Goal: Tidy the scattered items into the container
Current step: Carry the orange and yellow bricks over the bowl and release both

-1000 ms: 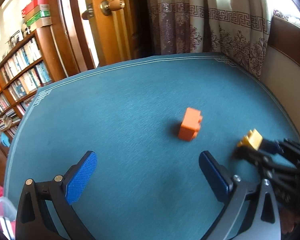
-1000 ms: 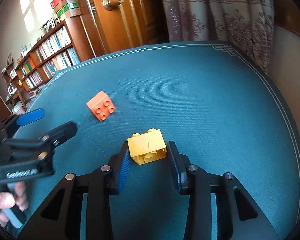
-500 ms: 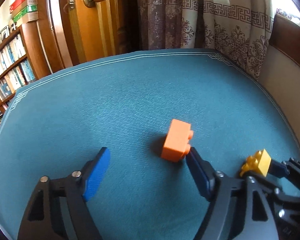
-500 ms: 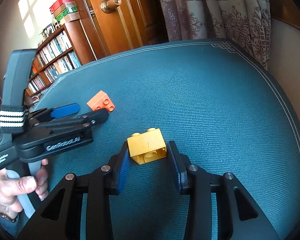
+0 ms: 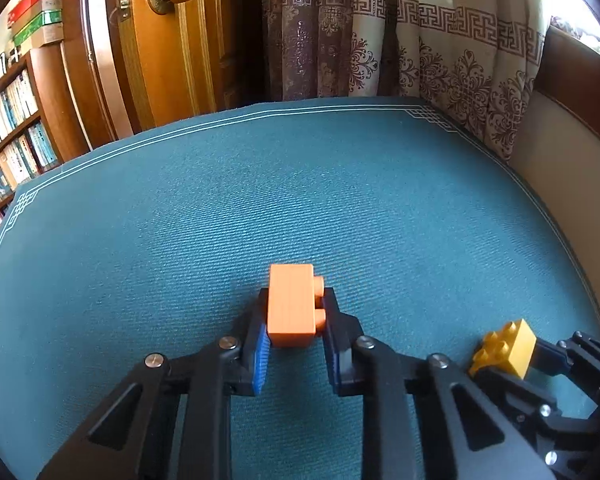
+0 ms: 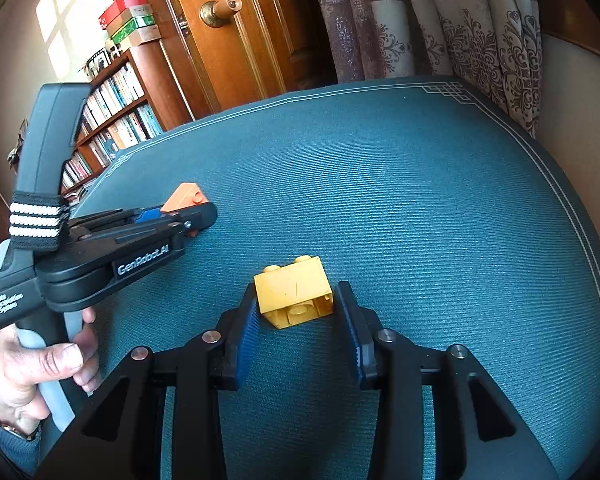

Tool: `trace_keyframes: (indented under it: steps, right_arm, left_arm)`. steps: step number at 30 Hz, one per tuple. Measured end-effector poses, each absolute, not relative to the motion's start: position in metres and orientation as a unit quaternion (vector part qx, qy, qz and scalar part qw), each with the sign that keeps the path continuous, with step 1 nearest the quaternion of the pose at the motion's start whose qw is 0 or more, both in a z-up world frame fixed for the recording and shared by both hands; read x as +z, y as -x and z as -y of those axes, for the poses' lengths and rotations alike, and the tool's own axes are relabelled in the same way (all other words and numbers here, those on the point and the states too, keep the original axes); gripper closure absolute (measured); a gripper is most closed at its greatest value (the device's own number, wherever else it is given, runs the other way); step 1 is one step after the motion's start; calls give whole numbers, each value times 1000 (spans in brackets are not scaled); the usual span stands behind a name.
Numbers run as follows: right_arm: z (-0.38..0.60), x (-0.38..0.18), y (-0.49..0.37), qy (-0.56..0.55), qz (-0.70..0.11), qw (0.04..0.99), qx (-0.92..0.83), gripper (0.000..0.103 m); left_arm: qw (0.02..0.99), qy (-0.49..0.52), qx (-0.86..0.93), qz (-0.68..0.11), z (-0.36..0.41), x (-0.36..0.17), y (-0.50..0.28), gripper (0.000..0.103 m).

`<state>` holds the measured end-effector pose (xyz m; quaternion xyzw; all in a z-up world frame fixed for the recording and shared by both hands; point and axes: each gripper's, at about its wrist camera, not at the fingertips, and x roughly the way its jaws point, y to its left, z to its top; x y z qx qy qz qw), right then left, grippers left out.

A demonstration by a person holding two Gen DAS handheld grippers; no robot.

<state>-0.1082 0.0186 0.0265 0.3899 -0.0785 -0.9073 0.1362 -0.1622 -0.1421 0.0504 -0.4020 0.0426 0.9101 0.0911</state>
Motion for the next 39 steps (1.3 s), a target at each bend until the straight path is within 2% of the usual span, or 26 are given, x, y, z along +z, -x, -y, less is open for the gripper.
trace_keyframes:
  steps: [25,39]
  right_arm:
    - [-15,25,108,-392,59,123,-910,64]
    - [5,22,56,-396,28,111,-911,68]
  left_arm:
    - [-9,340,940,-37,207,96,47,77]
    - [-25,331,943,-15,247,104,-3,77]
